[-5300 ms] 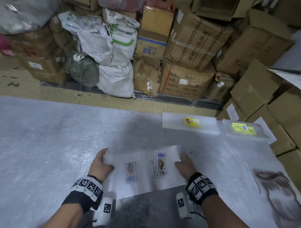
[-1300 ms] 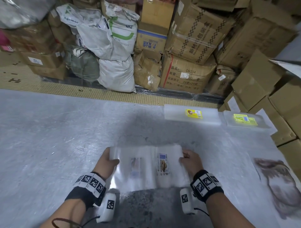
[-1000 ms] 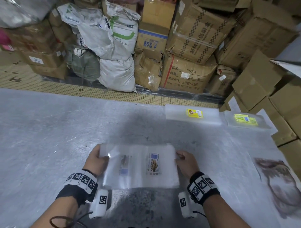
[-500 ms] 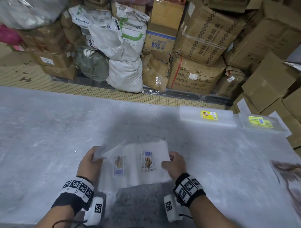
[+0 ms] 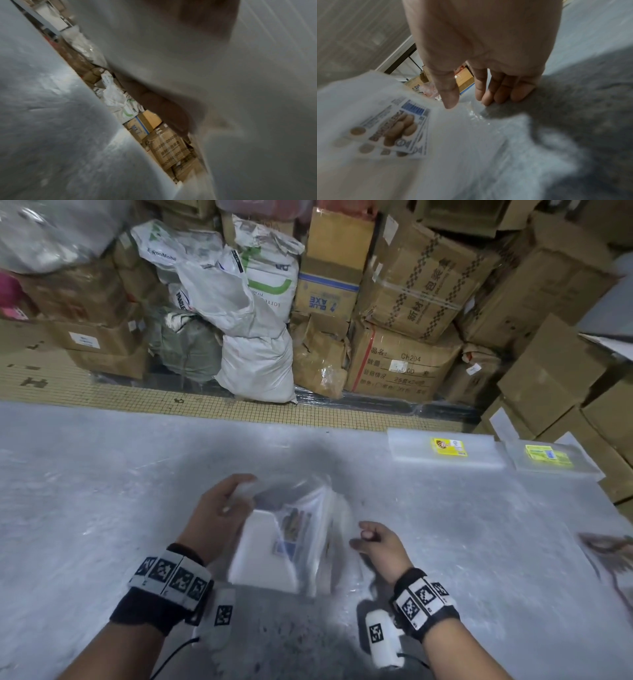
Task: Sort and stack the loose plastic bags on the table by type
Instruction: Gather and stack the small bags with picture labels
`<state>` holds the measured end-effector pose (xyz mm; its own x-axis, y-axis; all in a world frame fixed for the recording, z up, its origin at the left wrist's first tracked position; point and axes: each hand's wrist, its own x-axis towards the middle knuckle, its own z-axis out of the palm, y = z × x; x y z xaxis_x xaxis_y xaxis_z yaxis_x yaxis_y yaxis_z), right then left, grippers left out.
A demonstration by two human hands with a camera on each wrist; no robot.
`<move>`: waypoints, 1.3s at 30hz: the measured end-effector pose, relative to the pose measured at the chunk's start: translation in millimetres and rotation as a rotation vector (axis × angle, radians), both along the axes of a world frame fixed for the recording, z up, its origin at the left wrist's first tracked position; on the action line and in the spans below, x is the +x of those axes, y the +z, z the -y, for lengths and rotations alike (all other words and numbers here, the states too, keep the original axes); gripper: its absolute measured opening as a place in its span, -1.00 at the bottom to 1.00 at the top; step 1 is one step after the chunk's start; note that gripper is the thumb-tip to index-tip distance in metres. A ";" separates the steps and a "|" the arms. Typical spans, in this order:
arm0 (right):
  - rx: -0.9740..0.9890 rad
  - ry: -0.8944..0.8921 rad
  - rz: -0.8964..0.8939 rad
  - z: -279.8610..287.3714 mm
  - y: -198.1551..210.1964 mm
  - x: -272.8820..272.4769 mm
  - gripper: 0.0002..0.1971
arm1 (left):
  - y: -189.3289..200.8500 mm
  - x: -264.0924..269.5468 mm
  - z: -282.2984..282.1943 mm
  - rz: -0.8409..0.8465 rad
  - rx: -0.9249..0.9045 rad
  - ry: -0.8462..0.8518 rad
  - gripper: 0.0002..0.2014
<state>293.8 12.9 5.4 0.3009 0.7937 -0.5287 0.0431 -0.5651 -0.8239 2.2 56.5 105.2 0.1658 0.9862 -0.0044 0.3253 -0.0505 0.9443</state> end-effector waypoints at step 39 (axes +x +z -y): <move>-0.190 0.331 -0.156 -1.2 17.6 -7.2 -0.62 | -99.8 -55.1 -7.9 -0.045 -0.525 0.229 -0.76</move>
